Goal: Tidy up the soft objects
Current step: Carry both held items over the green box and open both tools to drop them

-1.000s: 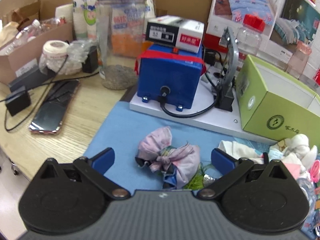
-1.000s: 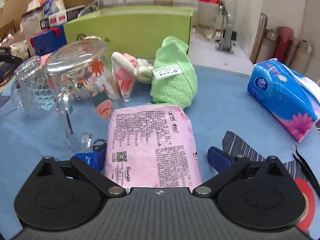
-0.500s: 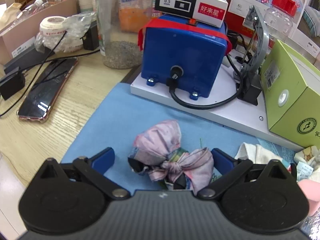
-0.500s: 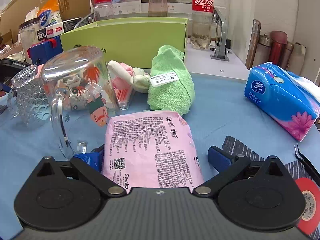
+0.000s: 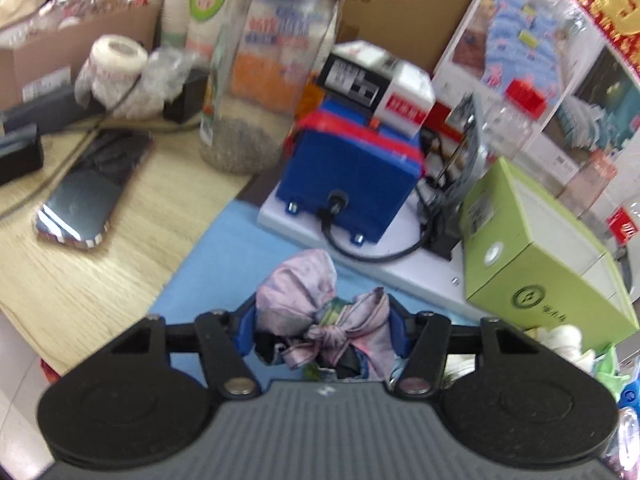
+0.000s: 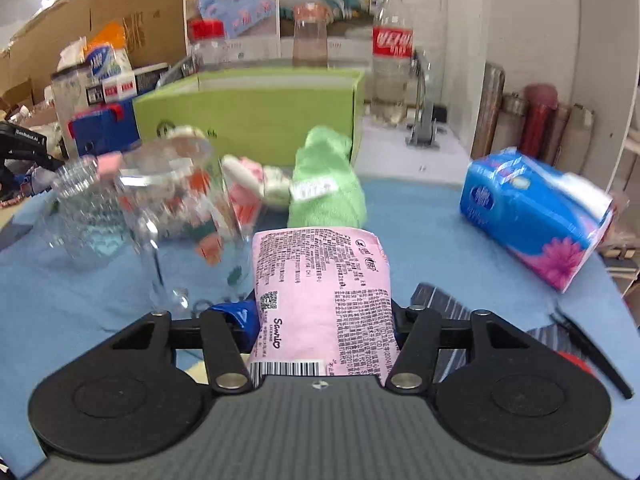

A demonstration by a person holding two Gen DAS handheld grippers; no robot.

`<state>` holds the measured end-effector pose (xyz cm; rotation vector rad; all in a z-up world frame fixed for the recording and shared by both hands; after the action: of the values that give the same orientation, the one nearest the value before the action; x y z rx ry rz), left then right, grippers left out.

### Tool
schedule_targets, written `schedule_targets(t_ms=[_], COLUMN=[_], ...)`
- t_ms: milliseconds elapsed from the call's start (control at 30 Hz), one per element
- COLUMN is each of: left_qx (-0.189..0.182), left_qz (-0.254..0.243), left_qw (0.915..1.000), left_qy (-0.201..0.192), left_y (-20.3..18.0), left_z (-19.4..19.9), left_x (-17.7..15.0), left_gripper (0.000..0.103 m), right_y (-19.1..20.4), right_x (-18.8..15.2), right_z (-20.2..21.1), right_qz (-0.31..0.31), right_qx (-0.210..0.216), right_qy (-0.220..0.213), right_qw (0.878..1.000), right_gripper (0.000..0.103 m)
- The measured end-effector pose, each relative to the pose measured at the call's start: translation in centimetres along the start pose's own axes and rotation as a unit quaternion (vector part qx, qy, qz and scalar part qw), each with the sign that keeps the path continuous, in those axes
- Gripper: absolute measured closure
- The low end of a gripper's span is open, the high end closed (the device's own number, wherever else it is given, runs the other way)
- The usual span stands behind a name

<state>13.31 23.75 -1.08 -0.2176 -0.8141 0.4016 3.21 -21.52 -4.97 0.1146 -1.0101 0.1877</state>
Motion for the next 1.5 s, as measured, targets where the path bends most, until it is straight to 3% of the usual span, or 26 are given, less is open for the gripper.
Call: schedule_targets(t_ms=[133, 267, 400, 533, 767, 833, 867, 900, 967, 1200, 1500], left_qx=[-0.041, -0.087, -0.11, -0.111, -0.097, -0.093, -0.093, -0.094, -0.095, -0.081, -0.093], left_qz=[-0.03, -0.059, -0.075, -0.091, -0.133, -0.141, -0.143, -0.143, -0.15, -0.192, -0.204], left_qw=[0.9986, 0.9942, 0.9909, 0.9896, 0.9862, 0.9856, 0.9852, 0.9852, 0.984, 0.9773, 0.9712], left_qy=[-0.017, -0.021, -0.018, -0.008, 0.015, 0.015, 0.013, 0.01, 0.0, -0.036, -0.08], left_y=[-2.8, -8.1, -13.1, -17.0, -21.0, -21.4, -21.5, -21.5, -21.6, -22.1, -21.5], left_z=[1.9, 0.9, -2.1, -5.5, -11.2, -11.9, -12.0, -12.0, -11.7, -9.2, -3.3], left_x=[2.4, 5.3, 7.7, 9.3, 9.6, 9.3, 9.0, 8.8, 8.5, 7.0, 5.0], left_gripper=[0.043, 0.043, 0.043, 0.043, 0.04, 0.03, 0.016, 0.009, 0.009, 0.006, 0.006], right_y=[-0.3, 0.4, 0.9, 1.1, 1.1, 1.1, 1.1, 1.2, 1.5, 1.3, 1.6], right_x=[4.5, 11.2, 17.0, 20.0, 21.0, 21.0, 20.9, 20.7, 20.3, 20.4, 19.3], right_z=[1.8, -0.5, -6.0, -11.5, -18.5, -19.7, -20.3, -21.0, -21.6, -19.9, -14.1], right_qz=[0.002, 0.037, 0.048, 0.061, 0.061, 0.042, 0.035, 0.034, 0.04, 0.036, 0.042], right_qx=[0.013, 0.024, 0.037, 0.037, 0.039, 0.036, 0.033, 0.026, 0.019, 0.003, -0.032], right_qy=[-0.057, -0.1, -0.096, -0.063, -0.015, -0.005, 0.009, 0.03, 0.044, 0.02, -0.024], right_qw=[0.998, 0.994, 0.994, 0.995, 0.997, 0.998, 0.999, 0.999, 0.998, 0.999, 0.998], right_gripper=[0.061, 0.061, 0.061, 0.061, 0.054, 0.052, 0.051, 0.05, 0.047, 0.04, 0.038])
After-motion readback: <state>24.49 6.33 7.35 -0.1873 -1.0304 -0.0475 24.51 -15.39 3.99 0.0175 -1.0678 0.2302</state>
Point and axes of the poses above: each gripper's, at about its wrist camera, not at the fingertips, and z roughly against the way its jaws point, y to its left, x to its top, the point moved 3 cm from there along -z, roughly the way its jaws point, and after that the axes turned 1 degree about -x, right-handed, at the moved point
